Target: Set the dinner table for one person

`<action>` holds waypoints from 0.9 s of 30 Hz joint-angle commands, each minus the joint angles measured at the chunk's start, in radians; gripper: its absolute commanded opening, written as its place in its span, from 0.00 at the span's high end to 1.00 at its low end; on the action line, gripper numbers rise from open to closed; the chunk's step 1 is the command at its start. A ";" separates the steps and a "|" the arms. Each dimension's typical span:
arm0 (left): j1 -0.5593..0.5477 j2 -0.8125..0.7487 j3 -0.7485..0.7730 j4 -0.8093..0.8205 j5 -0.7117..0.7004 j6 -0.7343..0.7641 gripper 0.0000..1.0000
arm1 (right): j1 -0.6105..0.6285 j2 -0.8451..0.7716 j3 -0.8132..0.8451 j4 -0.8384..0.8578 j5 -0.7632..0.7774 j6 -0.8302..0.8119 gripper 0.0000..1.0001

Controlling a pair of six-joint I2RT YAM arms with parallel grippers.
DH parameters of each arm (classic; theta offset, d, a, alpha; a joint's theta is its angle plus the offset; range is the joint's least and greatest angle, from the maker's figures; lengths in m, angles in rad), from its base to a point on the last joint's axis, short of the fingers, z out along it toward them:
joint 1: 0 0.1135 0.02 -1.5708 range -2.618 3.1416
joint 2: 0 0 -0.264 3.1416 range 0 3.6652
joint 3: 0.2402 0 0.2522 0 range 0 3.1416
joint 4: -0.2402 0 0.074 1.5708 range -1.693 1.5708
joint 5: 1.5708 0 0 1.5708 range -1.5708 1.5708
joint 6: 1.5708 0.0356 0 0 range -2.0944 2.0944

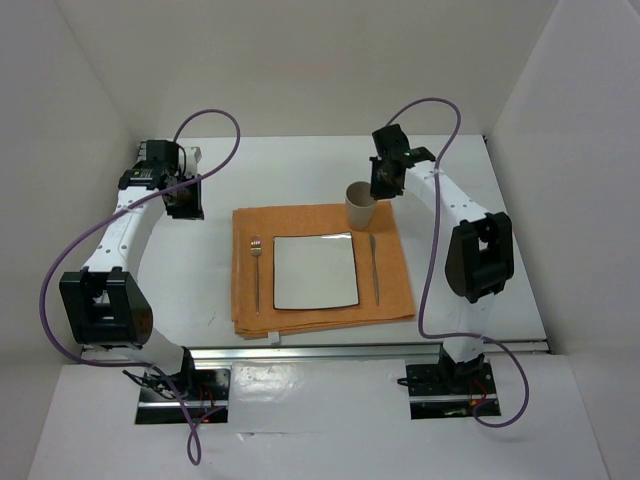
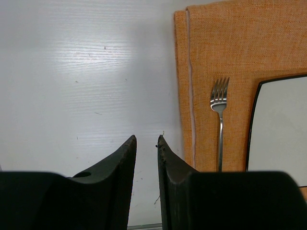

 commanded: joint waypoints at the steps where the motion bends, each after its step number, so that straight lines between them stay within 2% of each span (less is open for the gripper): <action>1: 0.007 -0.030 0.003 0.014 0.000 0.018 0.69 | 0.009 -0.011 0.036 -0.010 0.040 0.008 1.00; 6: 0.007 -0.030 0.003 0.023 0.009 0.018 0.69 | 0.009 -0.025 -0.004 0.015 0.059 -0.002 1.00; 13: 0.007 -0.030 0.003 0.023 0.009 0.018 0.69 | 0.009 0.038 0.082 -0.027 0.077 -0.002 1.00; 18: 0.007 -0.030 0.003 0.023 0.009 0.018 0.69 | 0.000 0.029 0.061 -0.018 0.068 -0.002 1.00; 19: 0.007 -0.030 0.003 0.023 0.009 0.027 0.69 | 0.000 0.018 0.061 -0.017 0.059 -0.002 0.86; 20: 0.007 -0.030 0.003 0.023 0.009 0.027 0.69 | 0.000 0.018 0.061 -0.017 0.059 -0.002 0.77; 22: 0.007 -0.030 0.003 0.023 0.009 0.027 0.69 | 0.000 0.018 0.061 -0.017 0.048 -0.011 0.71; 23: 0.007 -0.030 0.003 0.023 0.009 0.027 0.69 | 0.000 0.018 0.061 -0.017 0.048 -0.011 0.62; 27: 0.007 -0.030 0.003 0.023 0.009 0.027 0.69 | -0.010 -0.003 0.099 -0.027 0.039 -0.011 0.50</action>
